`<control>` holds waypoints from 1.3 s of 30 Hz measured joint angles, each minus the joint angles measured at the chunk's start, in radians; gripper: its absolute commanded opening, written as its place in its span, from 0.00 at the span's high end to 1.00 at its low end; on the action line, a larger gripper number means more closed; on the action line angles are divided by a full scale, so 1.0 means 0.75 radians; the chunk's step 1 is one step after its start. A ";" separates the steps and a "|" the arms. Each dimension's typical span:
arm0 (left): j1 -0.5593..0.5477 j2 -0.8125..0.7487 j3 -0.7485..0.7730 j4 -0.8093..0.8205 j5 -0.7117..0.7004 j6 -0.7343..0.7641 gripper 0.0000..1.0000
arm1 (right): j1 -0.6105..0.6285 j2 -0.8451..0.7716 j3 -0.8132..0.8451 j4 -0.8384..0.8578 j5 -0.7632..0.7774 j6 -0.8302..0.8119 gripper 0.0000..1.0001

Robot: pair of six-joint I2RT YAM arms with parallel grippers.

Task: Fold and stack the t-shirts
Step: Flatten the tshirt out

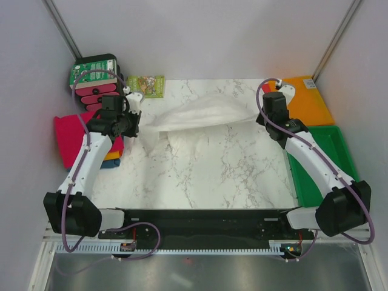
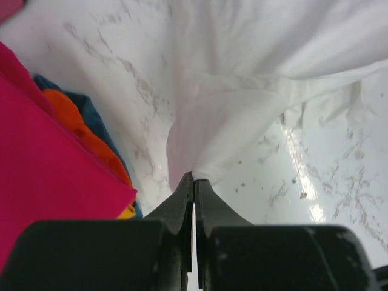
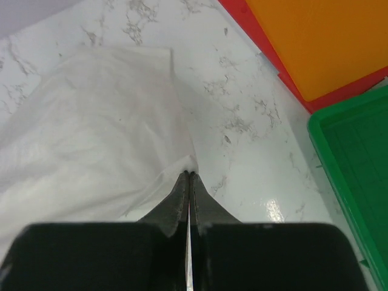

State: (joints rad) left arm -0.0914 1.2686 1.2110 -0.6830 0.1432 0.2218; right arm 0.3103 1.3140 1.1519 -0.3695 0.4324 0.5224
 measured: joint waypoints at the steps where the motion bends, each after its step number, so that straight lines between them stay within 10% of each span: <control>1: 0.003 0.031 -0.004 -0.027 -0.009 0.000 0.98 | 0.000 0.026 0.001 -0.033 -0.004 -0.009 1.00; 9: 0.023 0.066 0.423 -0.030 -0.030 -0.003 0.98 | -0.007 -0.004 0.365 -0.054 -0.006 -0.064 1.00; 26: 0.050 -0.344 0.486 -0.108 0.098 -0.078 0.98 | 0.003 -0.385 0.369 -0.119 0.036 -0.139 1.00; 39: 0.054 0.024 0.430 -0.123 0.092 -0.077 0.98 | -0.016 -0.171 0.204 -0.125 0.047 -0.121 1.00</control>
State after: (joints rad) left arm -0.0505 1.2869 1.5333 -0.7750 0.2123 0.1638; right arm 0.2981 1.1858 1.3052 -0.4629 0.4675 0.4320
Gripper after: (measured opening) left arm 0.025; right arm 0.007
